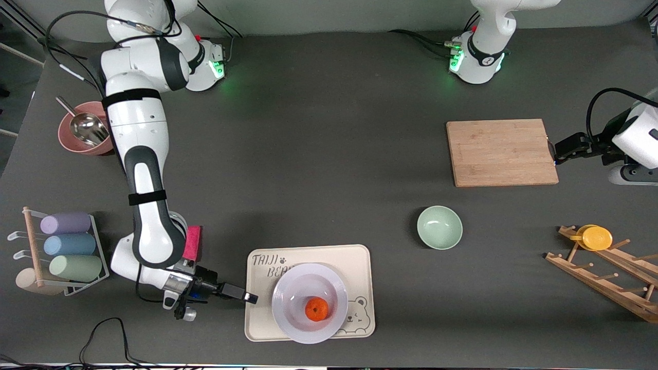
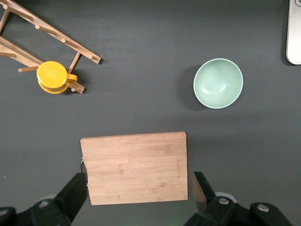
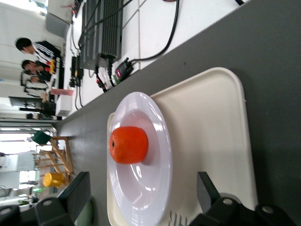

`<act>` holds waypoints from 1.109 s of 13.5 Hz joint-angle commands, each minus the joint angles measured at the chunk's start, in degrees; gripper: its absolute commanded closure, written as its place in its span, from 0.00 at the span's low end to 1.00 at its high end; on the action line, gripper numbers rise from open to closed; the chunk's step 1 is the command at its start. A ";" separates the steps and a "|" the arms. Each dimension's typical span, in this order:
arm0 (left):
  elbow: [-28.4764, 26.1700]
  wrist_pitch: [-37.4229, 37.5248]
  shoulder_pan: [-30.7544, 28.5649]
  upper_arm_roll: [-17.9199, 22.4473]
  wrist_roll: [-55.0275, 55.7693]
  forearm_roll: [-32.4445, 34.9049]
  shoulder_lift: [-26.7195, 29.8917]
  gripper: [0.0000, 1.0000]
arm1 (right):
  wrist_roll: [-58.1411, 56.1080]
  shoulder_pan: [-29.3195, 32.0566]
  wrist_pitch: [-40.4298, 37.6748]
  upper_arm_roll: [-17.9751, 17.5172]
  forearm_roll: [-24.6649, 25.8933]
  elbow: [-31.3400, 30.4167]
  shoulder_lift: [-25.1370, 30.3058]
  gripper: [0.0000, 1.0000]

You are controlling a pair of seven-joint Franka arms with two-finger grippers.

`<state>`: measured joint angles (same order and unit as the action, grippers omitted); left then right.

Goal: Place orange and plate with both arms

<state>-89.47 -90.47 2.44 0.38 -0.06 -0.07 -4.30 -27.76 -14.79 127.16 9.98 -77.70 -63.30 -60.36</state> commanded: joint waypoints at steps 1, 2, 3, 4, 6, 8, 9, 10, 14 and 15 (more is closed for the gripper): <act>0.61 1.00 0.11 -0.03 -0.29 -0.46 0.17 0.00 | 0.95 -1.29 0.73 1.62 6.22 -12.78 9.98 0.00; 0.61 1.00 0.11 -0.03 -0.29 -0.46 0.17 0.00 | 0.96 -1.38 0.73 1.80 9.55 -15.68 12.44 0.00; 0.61 1.00 0.11 -0.03 -0.29 -0.46 0.17 0.00 | 1.22 -1.47 0.73 2.24 12.63 -18.50 14.72 0.00; 0.61 1.00 0.11 -0.03 -0.20 -0.46 0.17 0.00 | 1.31 -1.47 0.73 2.50 15.44 -21.05 17.10 0.00; 0.61 1.00 0.11 -0.03 -0.20 -0.46 0.17 0.00 | 1.57 -1.55 0.55 3.38 21.77 -26.32 22.10 0.00; 0.61 1.00 0.11 -0.03 -0.12 -0.46 0.17 0.00 | 3.14 -1.64 -0.15 5.13 30.89 -31.33 27.20 0.00; 0.61 1.00 0.11 -0.12 -0.12 -0.46 0.17 0.00 | 5.41 -1.64 -1.37 5.75 35.90 -33.44 29.84 0.00; 0.61 1.00 0.11 -0.12 -0.12 -0.46 0.17 0.00 | 9.09 -1.64 -4.26 6.37 42.13 -34.42 32.30 0.00; 0.61 1.00 0.11 -0.12 -0.12 -0.46 0.17 0.00 | 21.08 -1.47 -15.33 7.42 62.20 -34.26 39.17 0.00; 0.61 1.00 0.11 -0.12 -0.12 -0.46 0.17 0.00 | 20.99 -1.47 -17.62 8.65 62.75 -34.08 40.14 0.00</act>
<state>-89.47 -90.47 2.45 0.29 -0.06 -0.07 -4.31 -9.11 -15.35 112.31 16.91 -18.53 -94.94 -23.80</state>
